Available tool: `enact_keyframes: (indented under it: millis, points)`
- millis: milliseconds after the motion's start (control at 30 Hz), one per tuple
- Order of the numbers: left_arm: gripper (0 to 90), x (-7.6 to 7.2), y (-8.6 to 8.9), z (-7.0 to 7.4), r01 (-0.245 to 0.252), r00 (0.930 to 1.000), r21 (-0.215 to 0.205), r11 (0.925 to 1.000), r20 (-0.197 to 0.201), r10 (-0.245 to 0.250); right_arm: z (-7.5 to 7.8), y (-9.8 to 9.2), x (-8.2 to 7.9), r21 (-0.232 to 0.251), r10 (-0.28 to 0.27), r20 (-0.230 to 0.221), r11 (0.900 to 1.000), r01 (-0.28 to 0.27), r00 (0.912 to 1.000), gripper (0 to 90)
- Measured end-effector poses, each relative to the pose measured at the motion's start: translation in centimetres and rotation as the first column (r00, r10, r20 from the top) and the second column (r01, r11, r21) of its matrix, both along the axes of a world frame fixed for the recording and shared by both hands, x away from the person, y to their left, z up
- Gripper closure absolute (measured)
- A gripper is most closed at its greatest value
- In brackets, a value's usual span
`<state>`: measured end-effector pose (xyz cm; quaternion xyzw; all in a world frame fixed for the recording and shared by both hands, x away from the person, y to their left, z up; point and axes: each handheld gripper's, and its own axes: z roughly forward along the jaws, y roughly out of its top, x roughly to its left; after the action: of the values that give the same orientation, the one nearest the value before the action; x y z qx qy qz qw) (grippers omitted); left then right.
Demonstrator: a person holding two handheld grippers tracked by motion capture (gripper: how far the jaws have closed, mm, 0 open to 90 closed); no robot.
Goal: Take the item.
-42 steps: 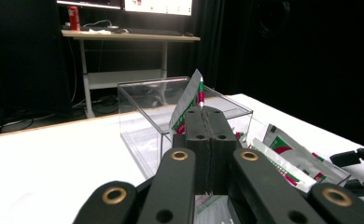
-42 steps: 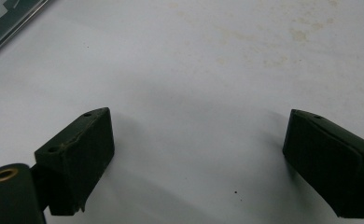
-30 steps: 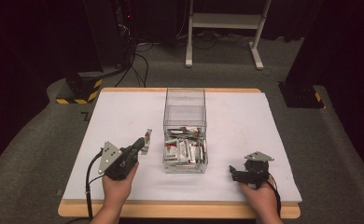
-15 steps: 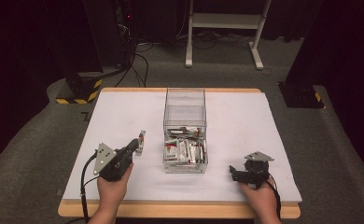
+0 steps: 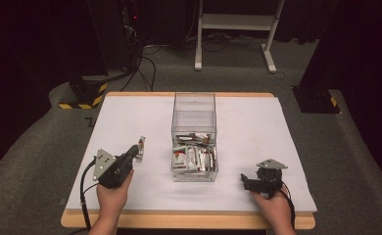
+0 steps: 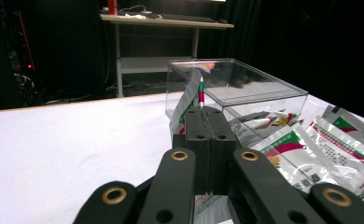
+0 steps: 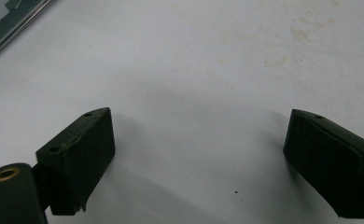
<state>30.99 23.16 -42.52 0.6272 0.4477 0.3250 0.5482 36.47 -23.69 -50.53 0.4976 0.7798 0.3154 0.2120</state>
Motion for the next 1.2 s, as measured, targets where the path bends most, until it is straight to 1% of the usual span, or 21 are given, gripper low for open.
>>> enact_keyframes:
  millis: [200,367,433,533,567,600,700,767,900,1033,1200]
  points:
    - [89.7,0.4,0.4,-0.4,-0.009,0.9998,-0.007,0.9999,-0.018,0.009,0.0,0.0,0.0,0.0,0.0,0.0,1.0,0.0,1.0,8.6]
    - [89.7,1.0,1.0,-0.5,-0.024,0.9988,-0.026,0.9994,-0.044,0.022,0.0,0.0,0.0,0.001,0.0,-0.001,1.0,0.0,1.0,8.6]
    - [89.7,1.4,1.3,-0.5,-0.039,0.9981,-0.014,0.9991,-0.049,0.038,0.0,0.0,0.0,0.001,0.0,-0.001,1.0,0.0,1.0,8.6]
    - [89.7,2.2,1.8,-0.3,-0.052,0.9968,-0.015,0.9985,-0.062,0.051,0.0,0.0,0.0,0.001,0.0,-0.001,1.0,0.0,1.0,8.6]
    - [89.7,2.6,2.0,-0.2,-0.052,0.9966,-0.014,0.9985,-0.065,0.051,0.0,0.0,0.0,0.001,0.0,-0.001,1.0,0.0,1.0,8.6]
    - [89.8,2.6,2.0,-0.2,-0.052,0.9966,-0.014,0.9985,-0.065,0.051,0.0,0.0,0.0,0.001,0.0,-0.001,1.0,0.0,1.0,8.6]
    - [89.8,3.3,2.1,0.1,-0.051,0.9966,-0.006,0.9987,-0.065,0.051,0.0,0.0,0.0,0.002,0.0,-0.002,1.0,0.0,1.0,8.6]
    - [89.8,3.8,2.1,0.2,-0.052,0.9965,-0.009,0.9986,-0.066,0.052,0.0,0.0,0.0,0.001,0.0,-0.001,1.0,0.0,1.0,8.6]
    - [89.7,4.5,2.0,0.3,-0.049,0.9963,0.004,0.9988,-0.07,0.049,0.0,0.0,0.0,0.001,0.0,-0.001,1.0,0.0,1.0,8.6]
    - [89.8,5.3,2.1,0.1,-0.051,0.9952,0.01,0.9987,-0.083,0.051,0.0,0.0,0.0,0.001,0.0,-0.001,1.0,0.0,1.0,8.6]
    - [89.8,6.5,2.4,-0.5,-0.056,0.9926,0.01,0.9984,-0.108,0.057,0.0,0.0,0.0,0.001,-0.001,-0.001,1.0,0.001,1.0,8.6]
